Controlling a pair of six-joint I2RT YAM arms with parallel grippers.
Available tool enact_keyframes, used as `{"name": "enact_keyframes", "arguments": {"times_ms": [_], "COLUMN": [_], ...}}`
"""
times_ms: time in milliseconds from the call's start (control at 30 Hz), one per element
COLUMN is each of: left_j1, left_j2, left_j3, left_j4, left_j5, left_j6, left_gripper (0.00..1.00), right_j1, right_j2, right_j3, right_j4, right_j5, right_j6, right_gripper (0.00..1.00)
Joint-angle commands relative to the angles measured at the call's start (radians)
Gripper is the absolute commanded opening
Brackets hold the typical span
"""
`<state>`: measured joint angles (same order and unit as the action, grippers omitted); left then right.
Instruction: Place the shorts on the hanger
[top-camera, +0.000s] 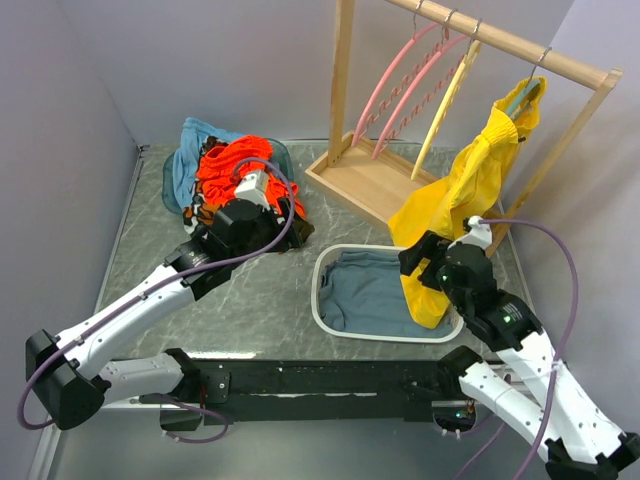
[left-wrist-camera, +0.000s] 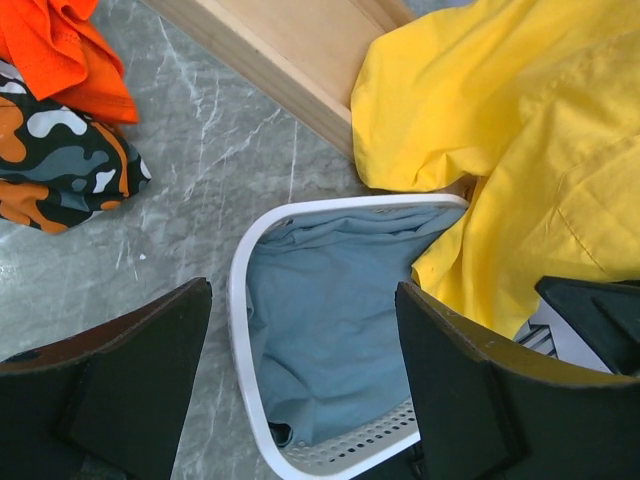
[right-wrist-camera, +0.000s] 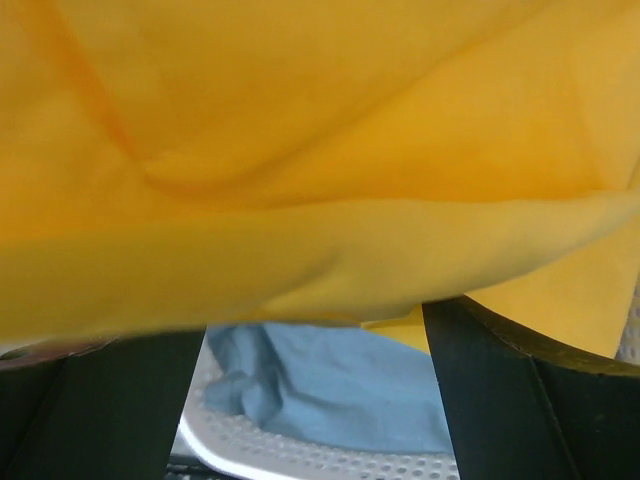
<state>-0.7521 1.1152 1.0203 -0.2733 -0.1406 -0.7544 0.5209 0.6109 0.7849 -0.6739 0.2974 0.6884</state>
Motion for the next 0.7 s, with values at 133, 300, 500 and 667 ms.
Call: {"name": "enact_keyframes", "arguments": {"times_ms": [133,300,500,667], "left_j1": [0.003,0.004,0.014,0.025], "left_j2": [0.000,0.005,-0.008,-0.017], "left_j3": [-0.017,-0.017,-0.023,-0.026], "left_j4": [0.059,0.065,0.063,0.066], "left_j5": [0.015,0.027,0.027,0.033], "left_j6": [-0.019,-0.020,-0.014,-0.016], "left_gripper": [0.80,0.80,0.80,0.79], "right_j1": [0.044,0.042,0.033,0.021], "right_j2": [0.061,0.199,0.283,0.331], "right_j3": [0.059,0.097,0.034,0.036], "right_j4": [-0.154,-0.282,-0.242,-0.159], "right_j5": [0.282,0.365,0.338,0.258], "right_j6": [0.089,0.135,0.132,0.071], "right_gripper": [0.96,0.99,0.98,0.67]}}
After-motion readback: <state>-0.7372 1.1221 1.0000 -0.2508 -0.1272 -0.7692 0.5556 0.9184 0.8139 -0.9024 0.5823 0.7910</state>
